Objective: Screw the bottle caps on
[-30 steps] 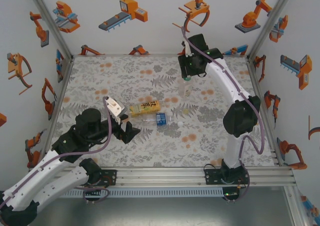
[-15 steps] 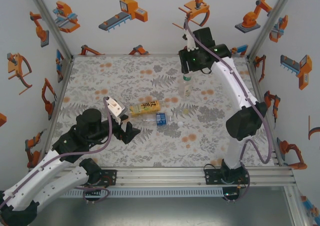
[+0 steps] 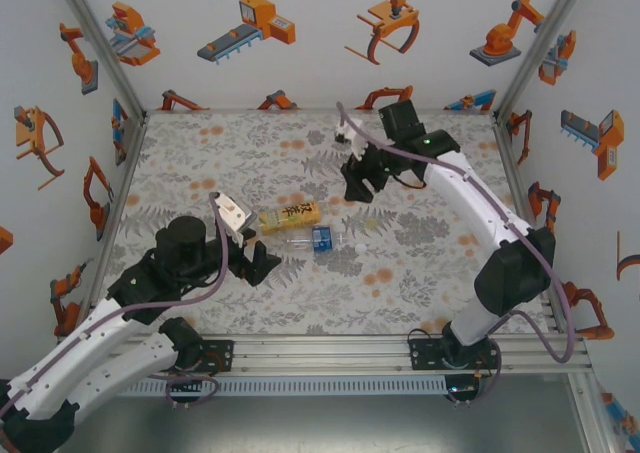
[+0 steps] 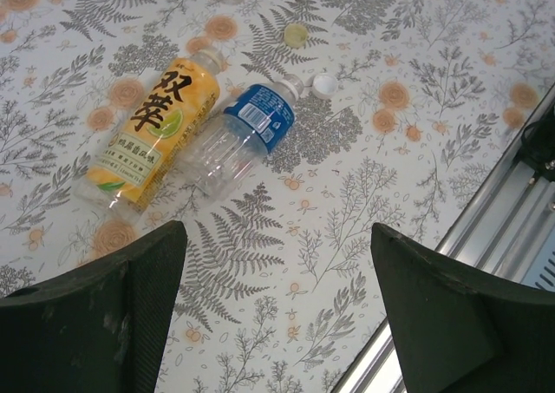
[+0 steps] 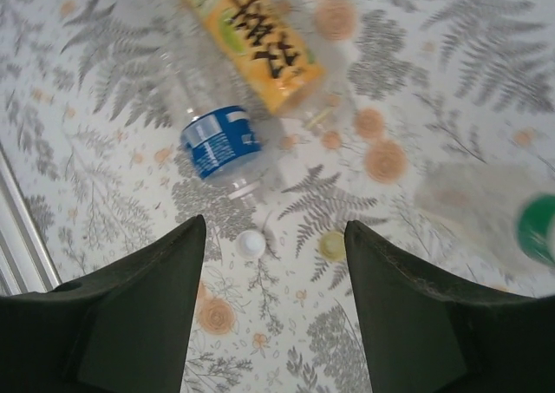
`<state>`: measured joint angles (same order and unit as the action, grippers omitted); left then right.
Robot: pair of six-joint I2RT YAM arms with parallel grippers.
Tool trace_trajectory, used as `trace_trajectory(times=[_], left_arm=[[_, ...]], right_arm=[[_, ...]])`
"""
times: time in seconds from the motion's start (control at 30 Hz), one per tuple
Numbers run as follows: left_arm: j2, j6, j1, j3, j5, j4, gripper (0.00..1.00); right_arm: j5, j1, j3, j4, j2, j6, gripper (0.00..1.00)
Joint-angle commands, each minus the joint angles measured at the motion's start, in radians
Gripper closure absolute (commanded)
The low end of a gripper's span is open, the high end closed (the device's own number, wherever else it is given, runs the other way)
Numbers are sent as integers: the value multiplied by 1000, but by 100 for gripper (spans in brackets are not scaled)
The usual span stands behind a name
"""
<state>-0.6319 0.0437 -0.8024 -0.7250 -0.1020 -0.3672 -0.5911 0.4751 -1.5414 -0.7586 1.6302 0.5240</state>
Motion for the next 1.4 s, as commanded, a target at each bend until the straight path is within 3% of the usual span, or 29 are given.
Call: trace_trajectory(times=[0.0, 0.53, 1.13, 1.37], left_arm=[[7, 28, 7, 2, 35, 3, 21], [3, 215, 20, -54, 376, -156, 17], [32, 242, 40, -28, 341, -170, 14], [-5, 251, 58, -40, 310, -166, 14]], right_arm=[[-122, 41, 79, 60, -13, 204, 38], [3, 210, 280, 324, 110, 286, 23], [116, 274, 365, 411, 227, 290, 26], [156, 302, 428, 459, 219, 291, 33]])
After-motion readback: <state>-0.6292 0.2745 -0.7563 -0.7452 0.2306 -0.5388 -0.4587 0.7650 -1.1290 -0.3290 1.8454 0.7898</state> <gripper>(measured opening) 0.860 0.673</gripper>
